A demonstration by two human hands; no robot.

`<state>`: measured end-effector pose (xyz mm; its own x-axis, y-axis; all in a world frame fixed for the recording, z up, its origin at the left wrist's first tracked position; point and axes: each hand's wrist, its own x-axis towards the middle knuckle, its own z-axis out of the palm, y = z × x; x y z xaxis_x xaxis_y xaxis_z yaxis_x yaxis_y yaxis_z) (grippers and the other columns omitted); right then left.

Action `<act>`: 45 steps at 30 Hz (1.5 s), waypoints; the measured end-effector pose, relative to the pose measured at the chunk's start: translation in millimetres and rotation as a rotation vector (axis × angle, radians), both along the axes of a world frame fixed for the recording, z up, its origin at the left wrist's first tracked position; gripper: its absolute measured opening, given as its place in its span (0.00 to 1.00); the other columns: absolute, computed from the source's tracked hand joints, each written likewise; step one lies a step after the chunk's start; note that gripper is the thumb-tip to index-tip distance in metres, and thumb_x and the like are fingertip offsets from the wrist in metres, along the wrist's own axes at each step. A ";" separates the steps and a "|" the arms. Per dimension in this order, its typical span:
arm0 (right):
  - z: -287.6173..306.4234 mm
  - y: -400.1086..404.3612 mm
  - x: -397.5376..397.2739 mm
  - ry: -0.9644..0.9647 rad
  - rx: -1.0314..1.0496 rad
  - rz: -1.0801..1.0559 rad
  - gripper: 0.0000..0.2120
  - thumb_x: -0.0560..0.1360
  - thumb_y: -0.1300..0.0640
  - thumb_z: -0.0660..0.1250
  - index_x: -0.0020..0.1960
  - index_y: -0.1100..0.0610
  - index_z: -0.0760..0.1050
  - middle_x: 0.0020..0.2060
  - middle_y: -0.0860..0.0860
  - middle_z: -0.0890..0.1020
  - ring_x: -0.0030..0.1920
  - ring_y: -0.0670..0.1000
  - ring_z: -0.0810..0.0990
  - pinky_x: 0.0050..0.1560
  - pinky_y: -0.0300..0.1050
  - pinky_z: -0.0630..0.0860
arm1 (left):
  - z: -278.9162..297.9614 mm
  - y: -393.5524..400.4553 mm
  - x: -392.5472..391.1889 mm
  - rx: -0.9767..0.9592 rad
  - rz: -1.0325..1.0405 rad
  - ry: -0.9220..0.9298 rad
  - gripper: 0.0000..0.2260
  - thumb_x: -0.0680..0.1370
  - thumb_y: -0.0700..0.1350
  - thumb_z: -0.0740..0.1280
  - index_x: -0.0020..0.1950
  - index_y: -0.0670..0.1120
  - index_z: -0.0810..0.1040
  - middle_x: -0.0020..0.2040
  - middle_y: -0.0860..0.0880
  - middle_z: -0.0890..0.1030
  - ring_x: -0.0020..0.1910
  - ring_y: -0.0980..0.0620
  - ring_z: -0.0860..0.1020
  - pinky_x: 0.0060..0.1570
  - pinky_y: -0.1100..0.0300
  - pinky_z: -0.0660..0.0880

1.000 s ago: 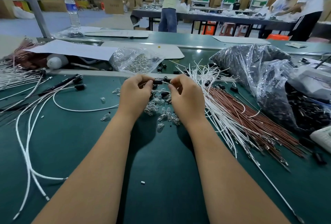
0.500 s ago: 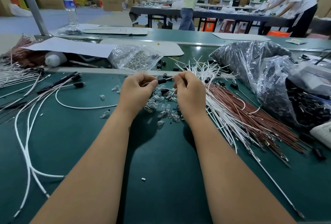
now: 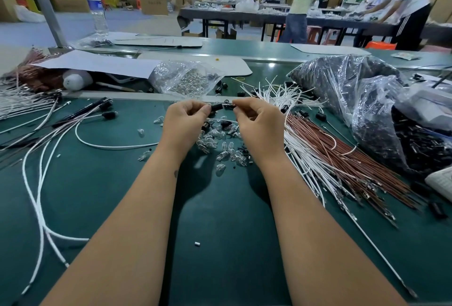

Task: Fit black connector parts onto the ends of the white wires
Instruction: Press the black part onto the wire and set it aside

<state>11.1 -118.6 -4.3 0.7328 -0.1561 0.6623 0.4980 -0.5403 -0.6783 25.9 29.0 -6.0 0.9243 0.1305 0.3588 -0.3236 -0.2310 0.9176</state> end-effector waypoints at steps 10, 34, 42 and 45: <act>-1.9 -0.3 -1.1 -0.015 -0.064 -0.028 0.04 0.78 0.60 0.66 0.47 0.58 0.79 0.35 0.46 0.78 0.34 0.46 0.75 0.35 0.41 0.71 | -1.3 3.3 0.0 -0.006 -0.121 0.034 0.05 0.78 0.39 0.67 0.45 0.49 0.80 0.39 0.48 0.80 0.36 0.57 0.75 0.37 0.70 0.73; -6.0 -0.5 1.9 0.072 -0.031 0.020 0.05 0.79 0.57 0.64 0.44 0.52 0.74 0.31 0.43 0.75 0.33 0.49 0.74 0.36 0.51 0.73 | -3.5 -6.6 -1.3 0.077 -0.074 -0.058 0.02 0.77 0.38 0.67 0.45 0.43 0.79 0.34 0.44 0.77 0.32 0.51 0.71 0.32 0.61 0.69; -7.3 -3.1 1.7 0.094 -0.077 0.040 0.06 0.80 0.54 0.62 0.44 0.50 0.73 0.32 0.45 0.76 0.33 0.51 0.75 0.35 0.51 0.73 | 0.9 -3.0 -5.8 0.003 -0.146 -0.053 0.05 0.75 0.39 0.71 0.41 0.47 0.81 0.33 0.44 0.77 0.33 0.51 0.72 0.33 0.62 0.69; -7.2 -3.6 1.5 0.084 -0.098 0.040 0.06 0.80 0.54 0.62 0.45 0.50 0.73 0.30 0.44 0.75 0.31 0.48 0.72 0.33 0.48 0.70 | 1.7 -2.3 -6.2 -0.024 -0.162 -0.034 0.02 0.74 0.39 0.73 0.42 0.45 0.82 0.32 0.43 0.75 0.33 0.49 0.70 0.33 0.63 0.68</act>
